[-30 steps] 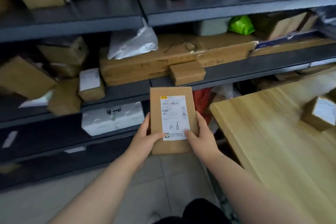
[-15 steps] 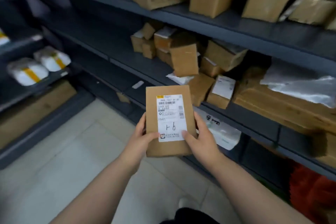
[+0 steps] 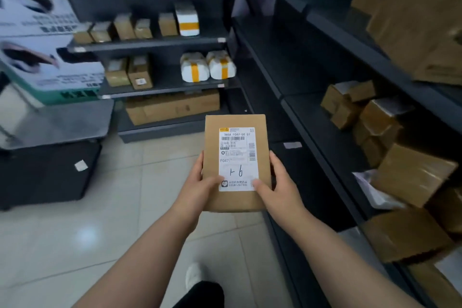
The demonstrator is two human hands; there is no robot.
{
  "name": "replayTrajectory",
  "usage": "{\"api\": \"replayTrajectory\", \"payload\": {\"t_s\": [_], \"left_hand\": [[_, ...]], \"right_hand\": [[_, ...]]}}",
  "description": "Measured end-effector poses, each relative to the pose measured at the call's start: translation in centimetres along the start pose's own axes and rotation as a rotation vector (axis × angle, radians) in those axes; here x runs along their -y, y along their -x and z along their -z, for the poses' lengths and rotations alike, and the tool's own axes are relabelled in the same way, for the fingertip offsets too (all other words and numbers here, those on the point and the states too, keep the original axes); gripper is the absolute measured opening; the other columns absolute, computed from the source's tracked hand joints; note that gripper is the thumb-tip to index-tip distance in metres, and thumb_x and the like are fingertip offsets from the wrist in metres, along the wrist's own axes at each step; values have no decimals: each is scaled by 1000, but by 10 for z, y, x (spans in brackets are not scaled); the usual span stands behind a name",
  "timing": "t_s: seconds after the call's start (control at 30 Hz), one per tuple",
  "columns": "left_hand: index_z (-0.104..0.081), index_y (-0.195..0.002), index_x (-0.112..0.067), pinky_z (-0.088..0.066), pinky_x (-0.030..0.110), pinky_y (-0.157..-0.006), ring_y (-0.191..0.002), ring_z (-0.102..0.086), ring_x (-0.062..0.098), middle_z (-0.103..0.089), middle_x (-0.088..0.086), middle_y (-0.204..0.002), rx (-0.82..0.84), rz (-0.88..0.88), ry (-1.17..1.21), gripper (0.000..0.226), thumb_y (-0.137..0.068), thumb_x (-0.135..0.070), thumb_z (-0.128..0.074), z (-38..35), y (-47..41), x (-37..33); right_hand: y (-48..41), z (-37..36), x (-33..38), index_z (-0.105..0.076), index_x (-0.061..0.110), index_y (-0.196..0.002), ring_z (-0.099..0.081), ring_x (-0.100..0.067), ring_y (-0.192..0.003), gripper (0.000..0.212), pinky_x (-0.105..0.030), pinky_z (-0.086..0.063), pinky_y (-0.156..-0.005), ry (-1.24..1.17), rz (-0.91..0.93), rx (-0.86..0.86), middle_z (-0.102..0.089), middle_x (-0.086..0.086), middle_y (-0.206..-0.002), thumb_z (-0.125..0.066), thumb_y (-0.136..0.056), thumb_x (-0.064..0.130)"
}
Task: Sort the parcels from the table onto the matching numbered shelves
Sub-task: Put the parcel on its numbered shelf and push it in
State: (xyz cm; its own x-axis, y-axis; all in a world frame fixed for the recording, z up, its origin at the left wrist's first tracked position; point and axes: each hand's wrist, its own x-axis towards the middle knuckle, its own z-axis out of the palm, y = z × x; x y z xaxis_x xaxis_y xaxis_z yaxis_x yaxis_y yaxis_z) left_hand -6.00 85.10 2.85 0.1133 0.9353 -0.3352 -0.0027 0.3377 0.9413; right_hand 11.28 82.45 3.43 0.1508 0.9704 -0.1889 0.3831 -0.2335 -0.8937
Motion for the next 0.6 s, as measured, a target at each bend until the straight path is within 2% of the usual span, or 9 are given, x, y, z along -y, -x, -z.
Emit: {"api": "replayTrajectory", "payload": {"t_s": [0.2,0.33,0.37,0.5,0.6], "left_hand": [[-45,-136,-40,-50,30,-79,-99,-66,9,-70,-18,-108,-121,-8,53,59,-89,-6,-56,72,-69,-21],[-42,-138,-36,-52,35,-87,-103,-66,10,-68,-13,-116,-151,-9,84,64,-83,-10,-62,126,-121,-45],[-40,-140,-35,-52,36,-89,-105,-65,11,-67,-12,-119,-163,-15,88,66,-83,-10,-63,139,-134,-50],[-43,-138,-31,-53,37,-87,-104,-66,14,-67,-8,-119,-206,-33,115,60,-86,-4,-60,184,-178,-69],[-45,-137,-30,-53,37,-86,-103,-66,15,-68,-7,-116,-233,-37,136,58,-87,-4,-59,206,-202,-82]], "right_hand": [[-86,-67,42,-24,35,-149,-47,-8,-121,73,-36,-42,-105,11,55,86,-48,11,-136,-61,-89,15],[-139,-113,78,-17,32,-151,-48,-4,-114,77,-22,-39,-92,-58,55,95,-43,35,-113,-61,-91,11],[-151,-124,86,-17,31,-151,-48,-3,-114,77,-20,-37,-90,-70,58,92,-42,35,-111,-61,-91,11],[-195,-162,118,-21,30,-150,-45,2,-109,73,-14,-37,-83,-94,85,111,-43,24,-122,-61,-92,12],[-224,-181,136,-24,33,-148,-47,5,-105,70,-7,-38,-74,-103,95,131,-46,22,-124,-60,-92,12]]}}
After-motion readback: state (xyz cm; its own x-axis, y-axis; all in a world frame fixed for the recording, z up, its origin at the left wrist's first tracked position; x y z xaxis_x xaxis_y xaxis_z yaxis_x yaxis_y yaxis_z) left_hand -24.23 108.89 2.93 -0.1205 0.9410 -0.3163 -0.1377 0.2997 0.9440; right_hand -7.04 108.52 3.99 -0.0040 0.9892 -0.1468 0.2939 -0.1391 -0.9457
